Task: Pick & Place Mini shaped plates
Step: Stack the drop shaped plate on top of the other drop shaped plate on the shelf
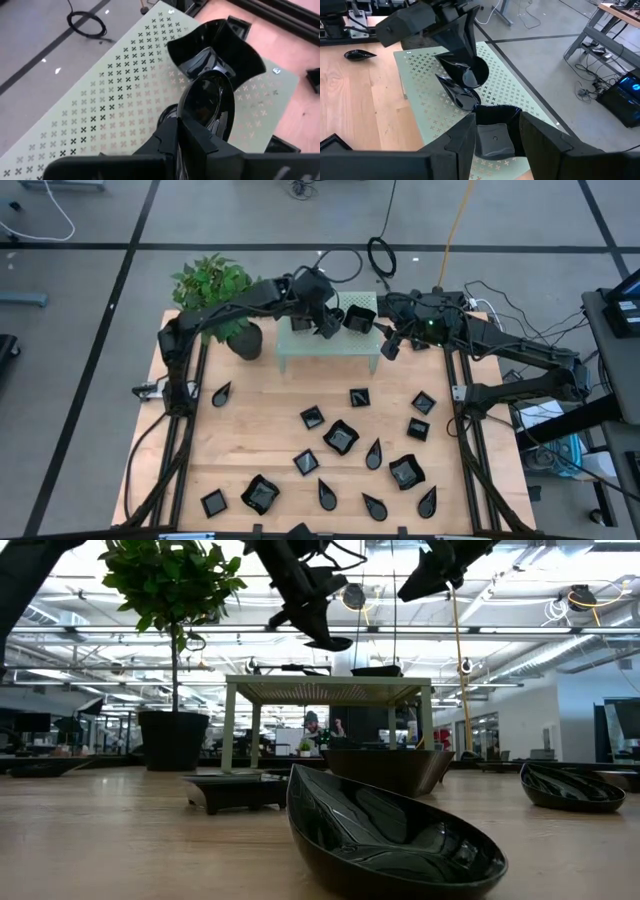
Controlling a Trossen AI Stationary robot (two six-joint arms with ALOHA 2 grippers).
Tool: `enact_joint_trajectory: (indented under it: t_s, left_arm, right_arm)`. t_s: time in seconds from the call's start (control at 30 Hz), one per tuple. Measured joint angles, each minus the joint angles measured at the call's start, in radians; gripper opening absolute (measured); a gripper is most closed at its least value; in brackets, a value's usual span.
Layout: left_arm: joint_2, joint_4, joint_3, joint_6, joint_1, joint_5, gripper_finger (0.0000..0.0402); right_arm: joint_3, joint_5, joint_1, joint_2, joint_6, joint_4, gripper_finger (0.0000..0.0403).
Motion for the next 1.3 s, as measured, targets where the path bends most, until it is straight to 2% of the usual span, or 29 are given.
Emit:
enact_joint_trajectory:
  t_s: [0.67,1.3]
  left_arm:
    - [0.0,0.024,-0.066,-0.025,-0.005,0.006,0.0019]
    - [0.032,0.039,-0.068,-0.008,-0.005,0.018,0.0019]
  right_arm:
    - [0.0,0.0,0.0,0.0,0.0,0.0,0.0141]
    - [0.0,0.0,0.0,0.0,0.0,0.0,0.0141]
